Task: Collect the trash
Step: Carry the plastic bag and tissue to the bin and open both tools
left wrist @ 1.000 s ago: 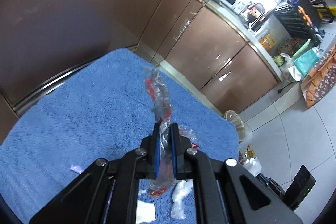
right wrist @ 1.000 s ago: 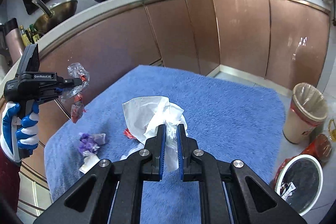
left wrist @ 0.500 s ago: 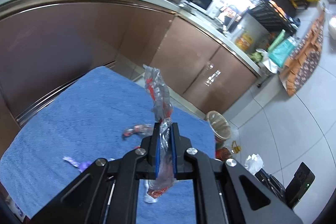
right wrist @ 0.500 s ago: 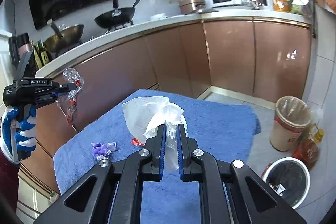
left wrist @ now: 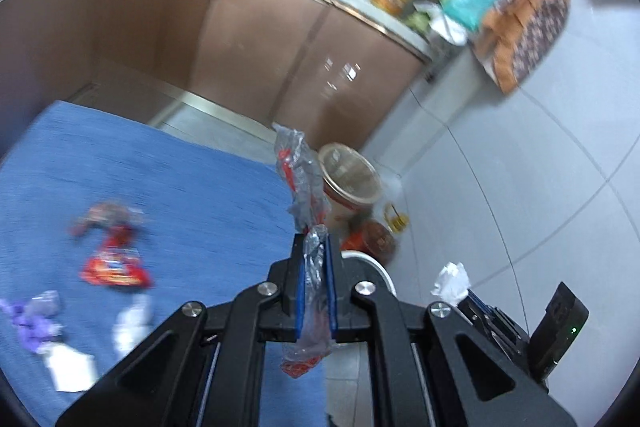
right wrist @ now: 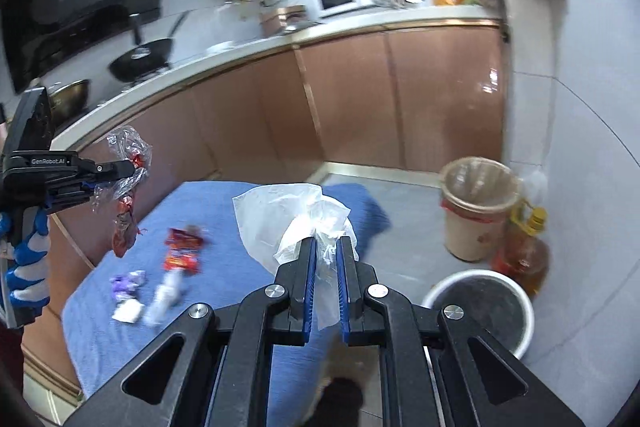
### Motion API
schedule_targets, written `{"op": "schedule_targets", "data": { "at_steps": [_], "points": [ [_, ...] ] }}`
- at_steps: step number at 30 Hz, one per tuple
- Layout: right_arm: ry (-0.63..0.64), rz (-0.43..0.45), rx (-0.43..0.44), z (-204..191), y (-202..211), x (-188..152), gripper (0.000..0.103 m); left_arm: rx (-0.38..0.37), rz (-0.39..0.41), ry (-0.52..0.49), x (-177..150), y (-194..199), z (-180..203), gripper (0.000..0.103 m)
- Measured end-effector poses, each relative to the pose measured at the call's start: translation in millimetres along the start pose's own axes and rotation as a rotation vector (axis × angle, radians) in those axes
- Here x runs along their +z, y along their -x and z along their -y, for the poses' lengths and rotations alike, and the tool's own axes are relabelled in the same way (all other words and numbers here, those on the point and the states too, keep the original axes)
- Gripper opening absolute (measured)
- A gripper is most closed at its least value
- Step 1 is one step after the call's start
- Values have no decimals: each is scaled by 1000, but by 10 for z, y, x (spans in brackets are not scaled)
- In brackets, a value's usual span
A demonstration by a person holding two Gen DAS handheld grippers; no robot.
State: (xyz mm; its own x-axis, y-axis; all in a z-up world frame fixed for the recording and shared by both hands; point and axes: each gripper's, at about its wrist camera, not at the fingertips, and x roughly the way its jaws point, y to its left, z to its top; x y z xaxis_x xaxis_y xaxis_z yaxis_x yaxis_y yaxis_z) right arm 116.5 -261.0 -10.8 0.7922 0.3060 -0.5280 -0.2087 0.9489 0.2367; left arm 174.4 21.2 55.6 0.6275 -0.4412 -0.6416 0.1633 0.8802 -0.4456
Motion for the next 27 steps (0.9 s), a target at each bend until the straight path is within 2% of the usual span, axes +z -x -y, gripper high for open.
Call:
{"op": "schedule_targets", "data": {
  "at_steps": [9,15,23,27],
  "points": [
    [-128,-73,-122,883,-349,-285,10,-84,-183,-85,-156,-1389,798,8],
    [-208,-144,-196,1436,-724,-557,10,-96,-301,-126,-334,-2358,1181,8],
    [-255,-214,-252,1894,-1159,-836,11,-82,-401,-168,-572,-3297,1471,8],
    [-261,-239,-274,2026,-1319,-927,11,-70,-426,-177,-681,-3556,1512,9]
  ]
}}
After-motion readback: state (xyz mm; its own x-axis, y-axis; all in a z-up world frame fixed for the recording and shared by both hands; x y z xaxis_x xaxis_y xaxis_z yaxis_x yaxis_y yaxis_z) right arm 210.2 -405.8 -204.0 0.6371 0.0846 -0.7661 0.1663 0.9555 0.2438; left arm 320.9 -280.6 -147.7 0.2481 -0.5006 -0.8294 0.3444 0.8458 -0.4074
